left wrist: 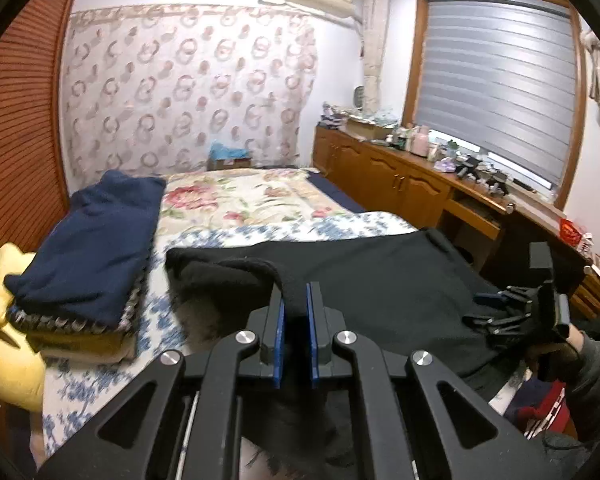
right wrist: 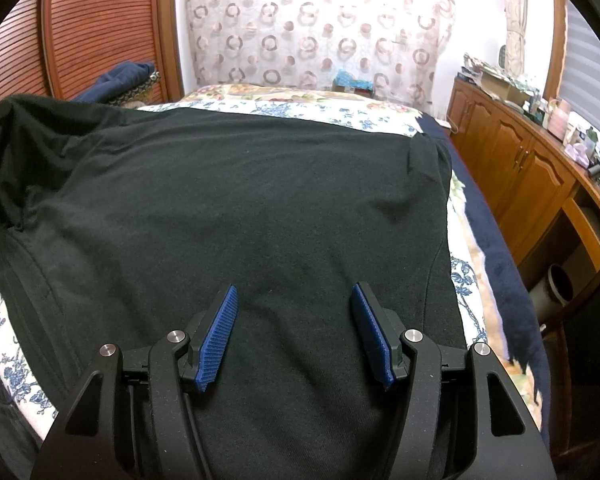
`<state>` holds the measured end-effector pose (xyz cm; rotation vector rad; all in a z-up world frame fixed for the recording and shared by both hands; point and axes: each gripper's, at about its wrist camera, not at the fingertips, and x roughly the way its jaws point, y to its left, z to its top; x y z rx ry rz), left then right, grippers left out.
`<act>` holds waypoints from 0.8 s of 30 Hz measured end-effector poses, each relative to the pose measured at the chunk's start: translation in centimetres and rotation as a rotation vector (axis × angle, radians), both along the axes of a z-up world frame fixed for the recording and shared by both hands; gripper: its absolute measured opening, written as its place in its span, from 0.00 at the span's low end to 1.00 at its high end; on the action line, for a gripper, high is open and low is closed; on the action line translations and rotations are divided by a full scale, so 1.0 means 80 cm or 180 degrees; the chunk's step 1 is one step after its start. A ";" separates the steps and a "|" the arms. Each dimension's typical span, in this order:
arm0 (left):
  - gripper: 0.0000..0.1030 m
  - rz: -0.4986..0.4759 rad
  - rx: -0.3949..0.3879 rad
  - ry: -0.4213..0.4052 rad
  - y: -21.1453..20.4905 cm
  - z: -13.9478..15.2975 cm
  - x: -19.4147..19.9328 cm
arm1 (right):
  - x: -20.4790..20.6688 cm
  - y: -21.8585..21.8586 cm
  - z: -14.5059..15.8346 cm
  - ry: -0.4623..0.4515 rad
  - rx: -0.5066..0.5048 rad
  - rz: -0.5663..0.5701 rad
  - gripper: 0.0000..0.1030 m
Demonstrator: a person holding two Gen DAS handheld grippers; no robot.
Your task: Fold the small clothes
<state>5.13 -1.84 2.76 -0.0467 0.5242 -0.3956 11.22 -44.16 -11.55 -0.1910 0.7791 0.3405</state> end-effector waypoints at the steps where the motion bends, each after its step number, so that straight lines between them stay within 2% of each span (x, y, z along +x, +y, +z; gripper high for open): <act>1: 0.06 -0.0019 0.0005 -0.0017 -0.005 0.004 -0.001 | 0.000 -0.001 0.000 -0.0001 -0.0001 0.0000 0.59; 10: 0.06 -0.0274 -0.0025 -0.0155 -0.054 0.039 0.017 | -0.001 0.001 0.001 0.0004 -0.0034 0.0021 0.59; 14: 0.06 -0.0406 -0.0014 -0.0199 -0.074 0.051 0.023 | -0.005 -0.009 0.012 0.0048 0.0084 0.0027 0.59; 24: 0.06 -0.0852 -0.0071 -0.0217 -0.142 0.078 0.026 | -0.027 -0.030 0.074 -0.0387 0.0132 -0.0151 0.59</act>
